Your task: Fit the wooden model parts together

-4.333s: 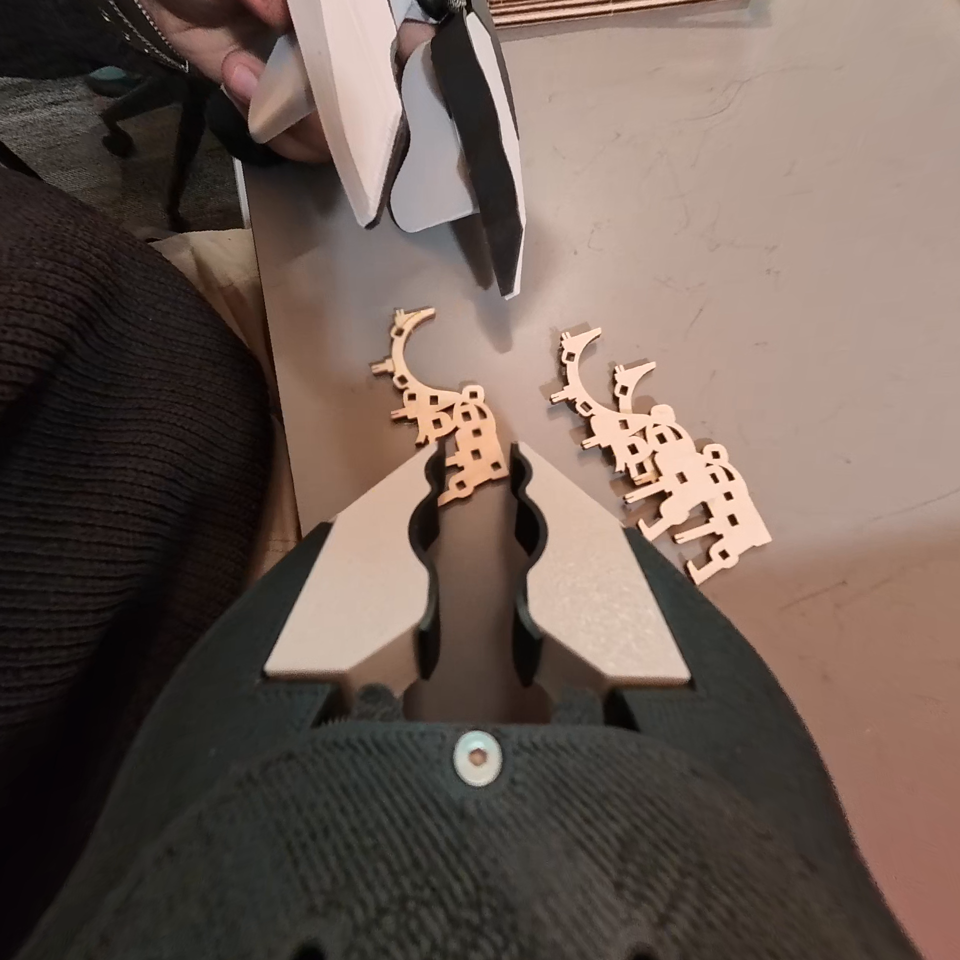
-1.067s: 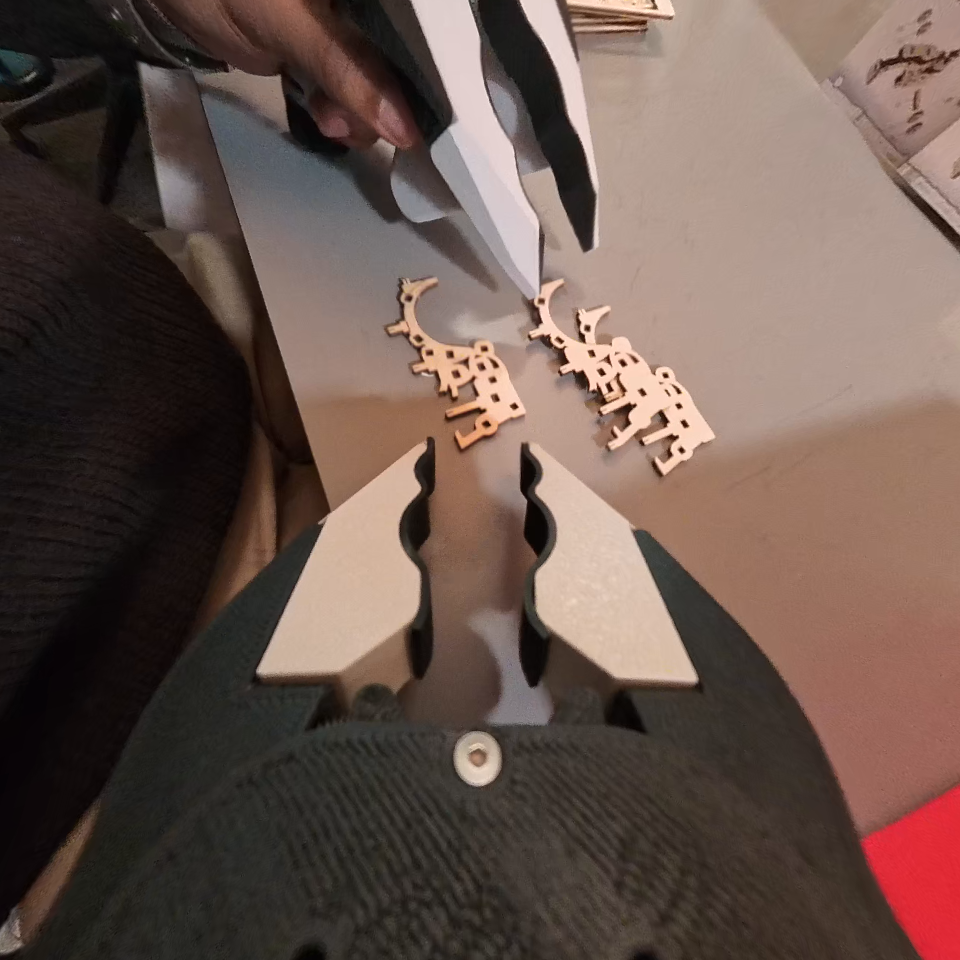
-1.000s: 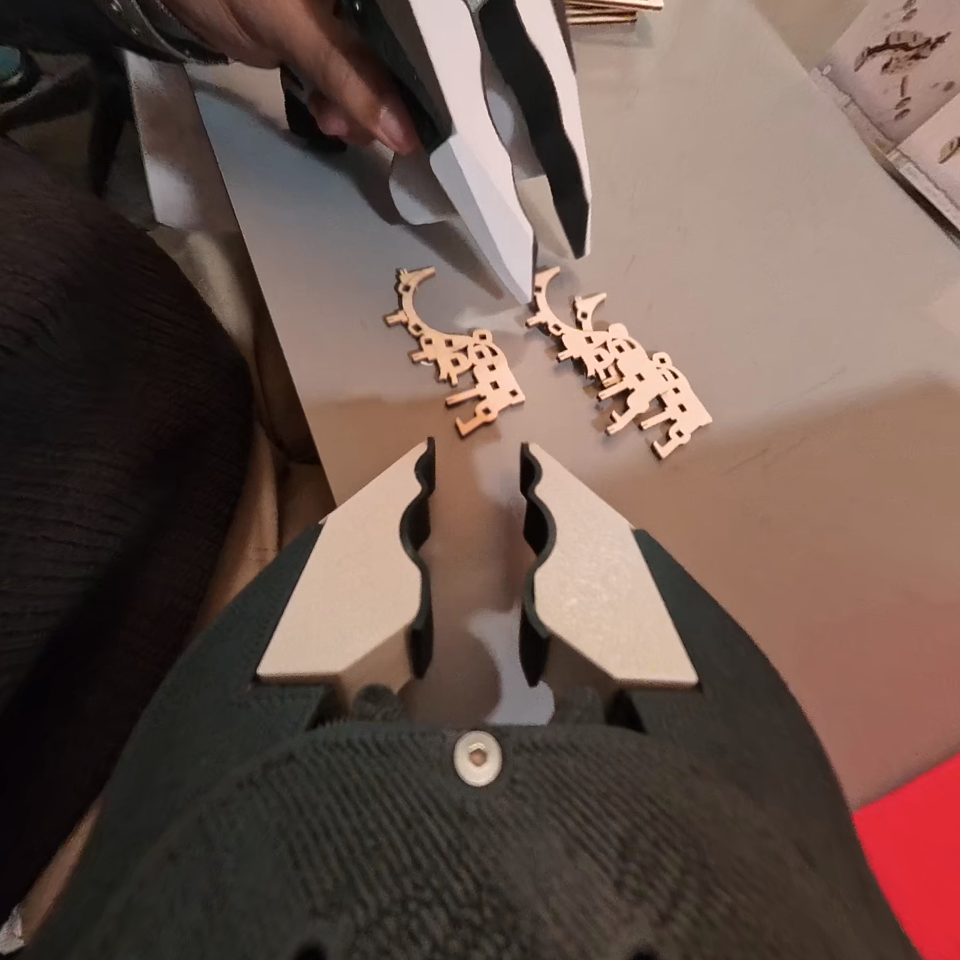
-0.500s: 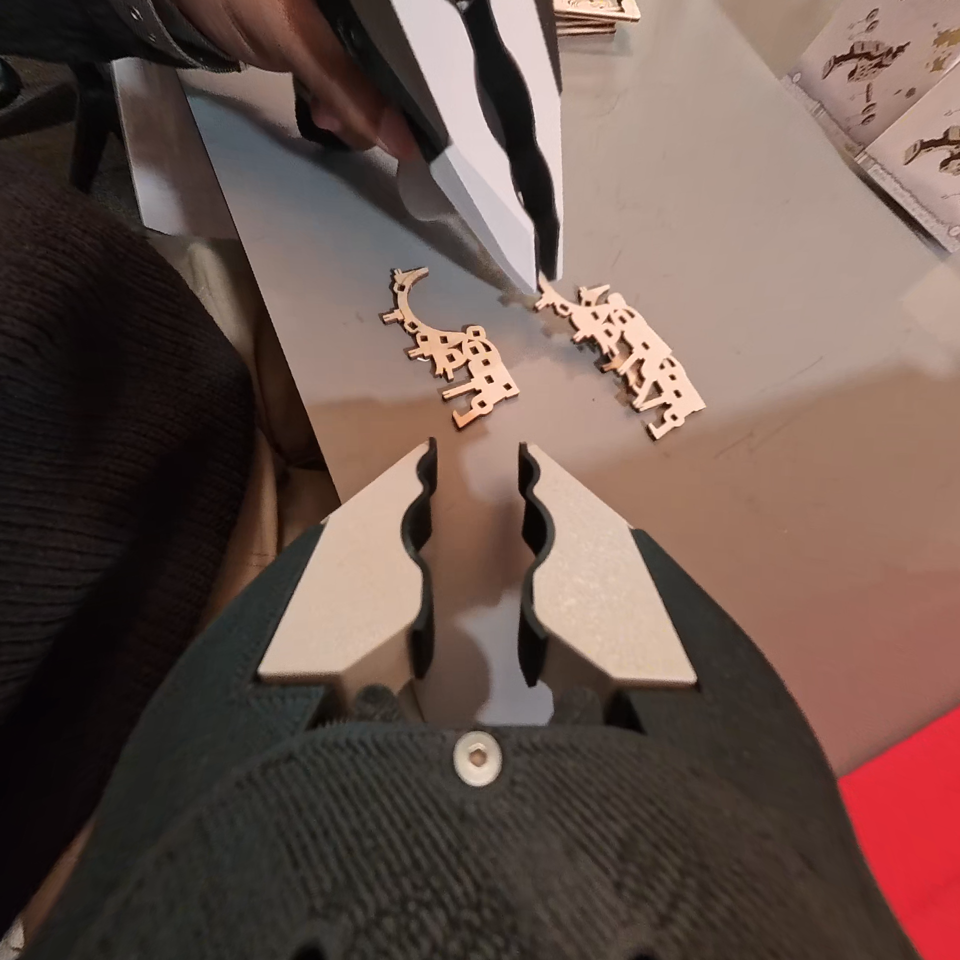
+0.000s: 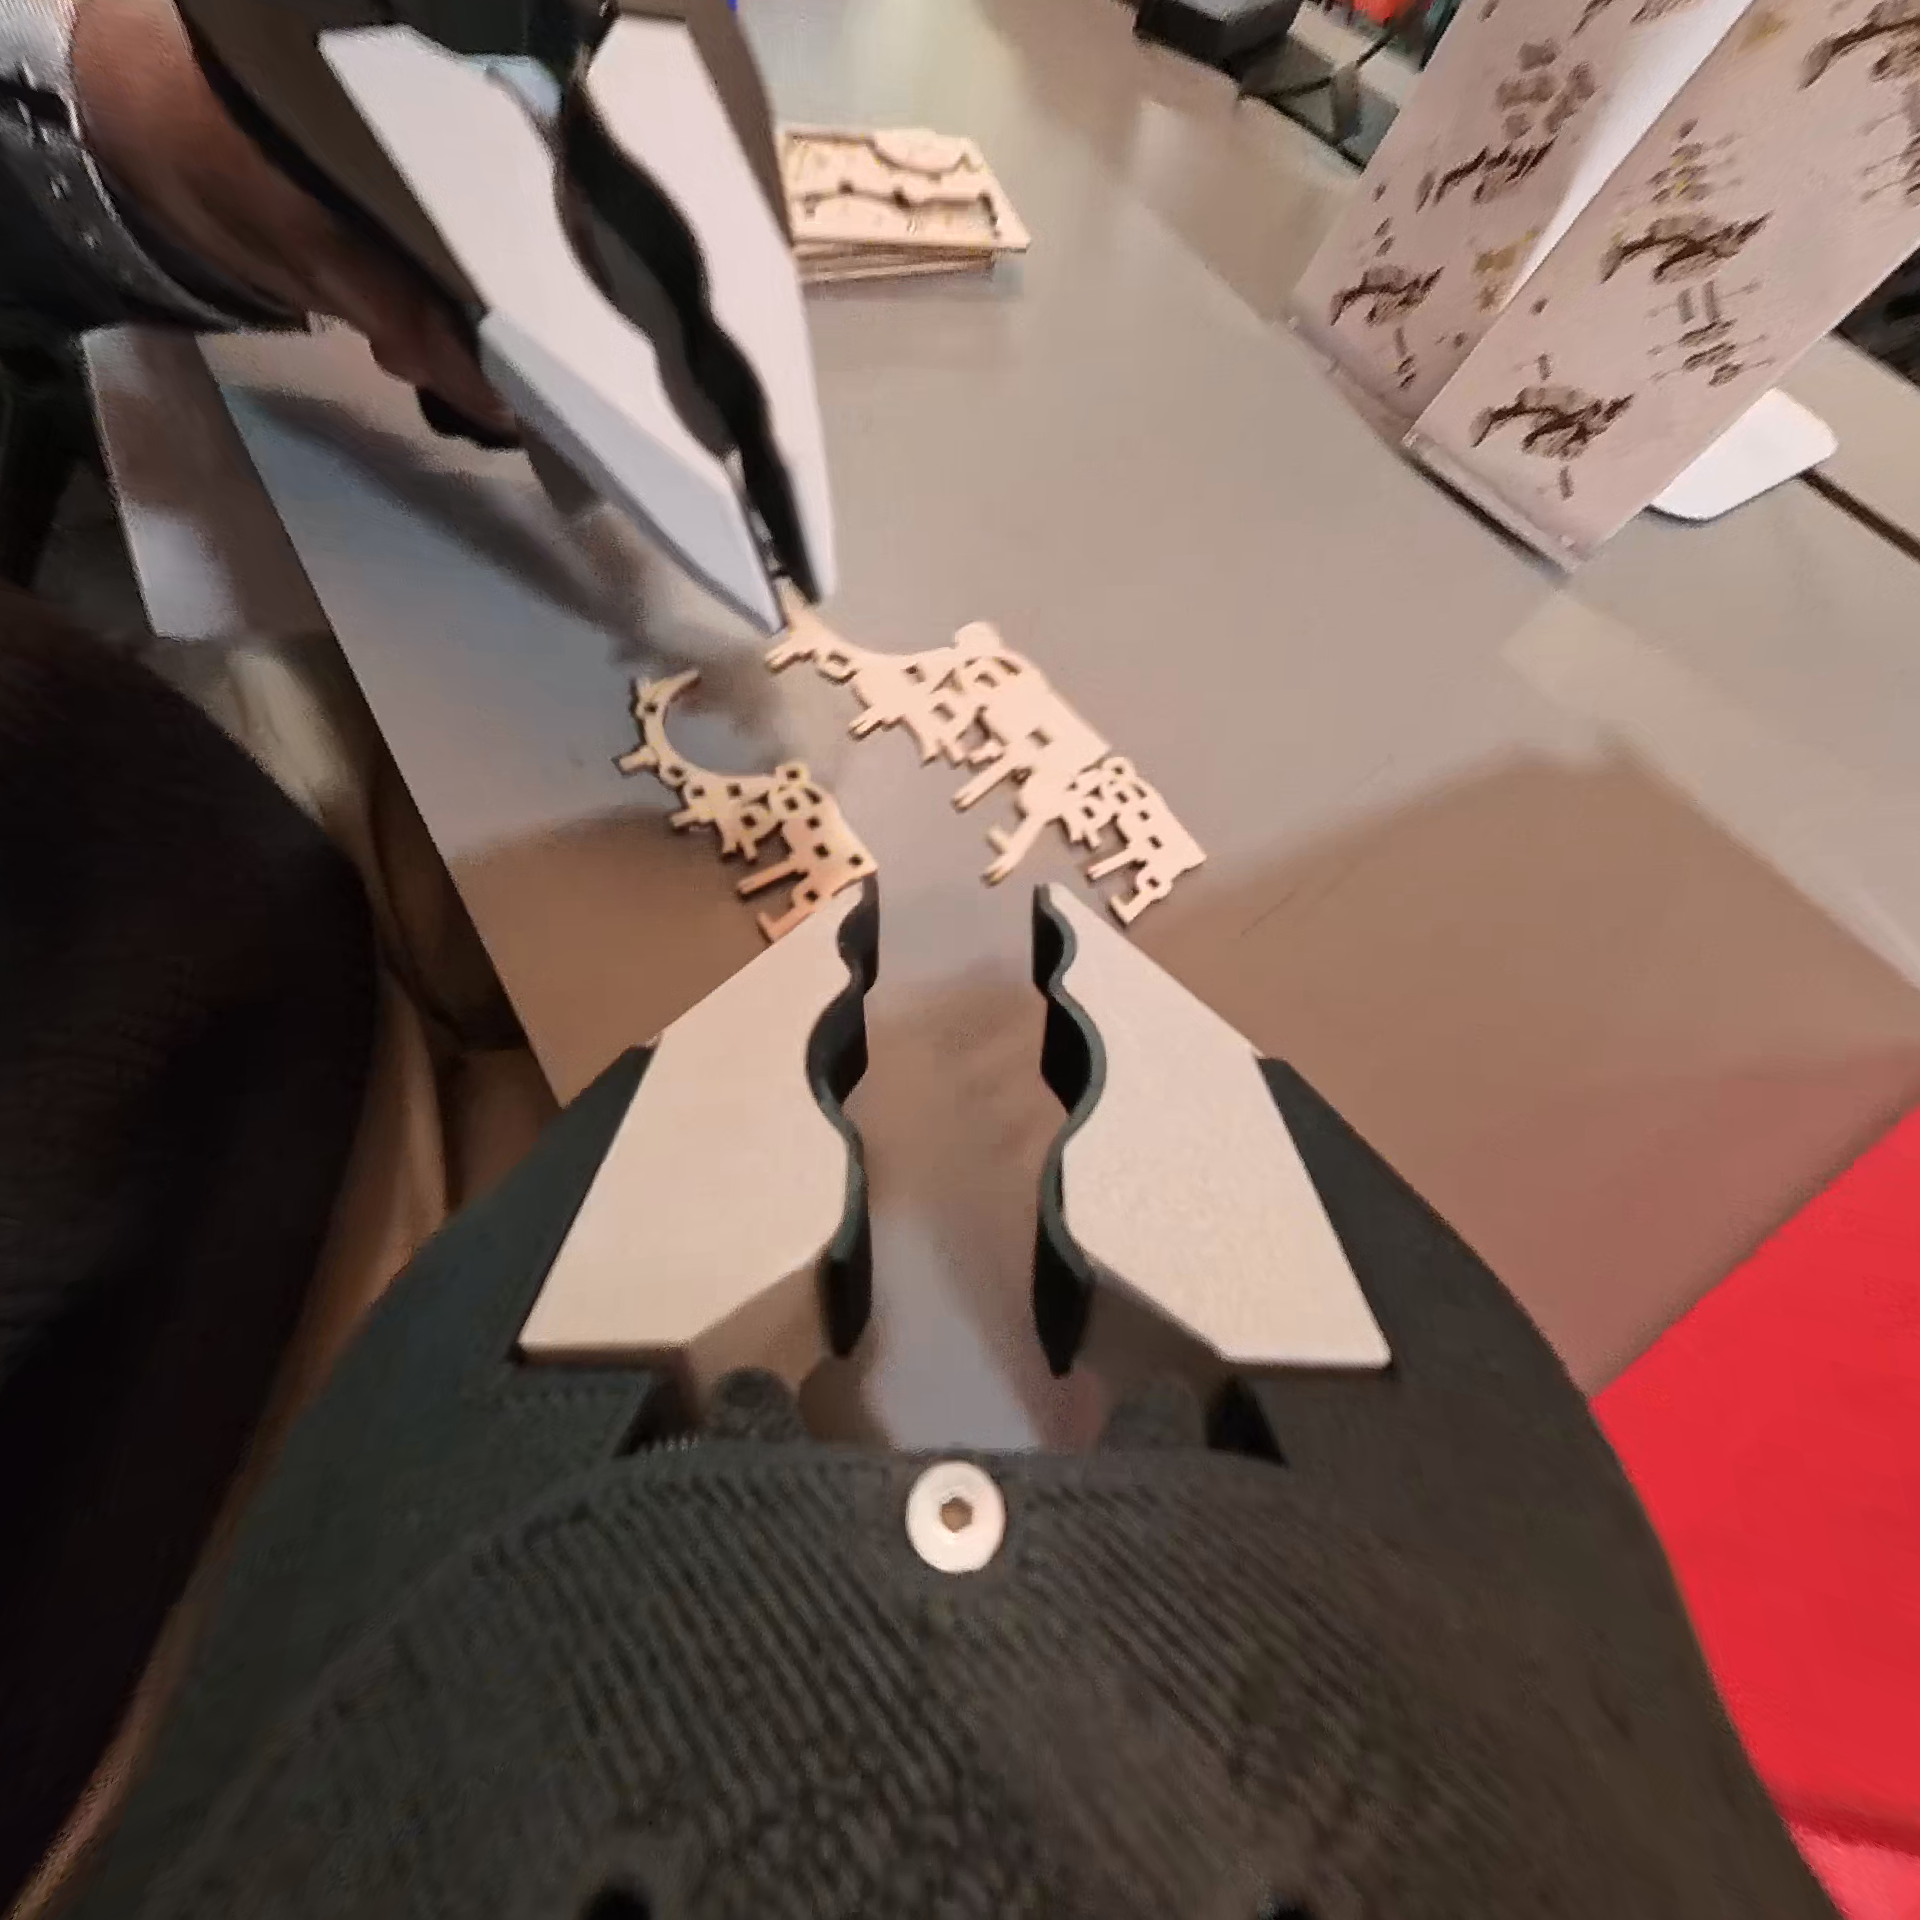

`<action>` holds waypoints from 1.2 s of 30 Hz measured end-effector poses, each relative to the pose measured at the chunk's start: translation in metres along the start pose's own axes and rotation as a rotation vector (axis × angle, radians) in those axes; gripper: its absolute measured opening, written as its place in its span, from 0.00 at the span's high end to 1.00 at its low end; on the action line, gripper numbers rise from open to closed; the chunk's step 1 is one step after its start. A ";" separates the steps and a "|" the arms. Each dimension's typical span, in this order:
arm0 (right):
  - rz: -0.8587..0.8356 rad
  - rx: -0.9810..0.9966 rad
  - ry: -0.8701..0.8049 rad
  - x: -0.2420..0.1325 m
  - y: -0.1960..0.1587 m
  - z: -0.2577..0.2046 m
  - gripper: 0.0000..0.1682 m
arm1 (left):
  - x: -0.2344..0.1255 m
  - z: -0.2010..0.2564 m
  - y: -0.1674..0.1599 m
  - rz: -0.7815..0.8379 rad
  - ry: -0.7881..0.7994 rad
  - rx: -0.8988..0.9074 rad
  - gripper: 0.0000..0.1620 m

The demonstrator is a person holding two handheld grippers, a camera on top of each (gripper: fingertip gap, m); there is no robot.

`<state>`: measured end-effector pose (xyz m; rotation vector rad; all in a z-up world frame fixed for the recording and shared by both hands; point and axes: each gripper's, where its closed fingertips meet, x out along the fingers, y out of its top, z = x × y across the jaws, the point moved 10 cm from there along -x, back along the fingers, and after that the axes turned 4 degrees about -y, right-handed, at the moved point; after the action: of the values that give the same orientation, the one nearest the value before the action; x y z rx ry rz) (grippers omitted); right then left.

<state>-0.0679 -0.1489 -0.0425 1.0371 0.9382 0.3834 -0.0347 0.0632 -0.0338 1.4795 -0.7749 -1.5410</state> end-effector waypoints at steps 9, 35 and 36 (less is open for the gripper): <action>0.065 -0.064 0.115 0.018 0.016 -0.005 0.81 | -0.019 0.008 -0.016 0.016 -0.078 -0.034 0.99; 0.001 -0.209 0.294 0.037 0.017 -0.028 0.81 | -0.020 0.030 -0.027 -0.058 -0.110 0.038 0.98; 0.001 -0.210 0.292 0.037 0.017 -0.028 0.81 | -0.020 0.029 -0.027 -0.056 -0.109 0.035 0.98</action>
<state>-0.0670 -0.0999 -0.0511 0.8017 1.1313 0.6322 -0.0689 0.0897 -0.0448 1.4635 -0.8340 -1.6694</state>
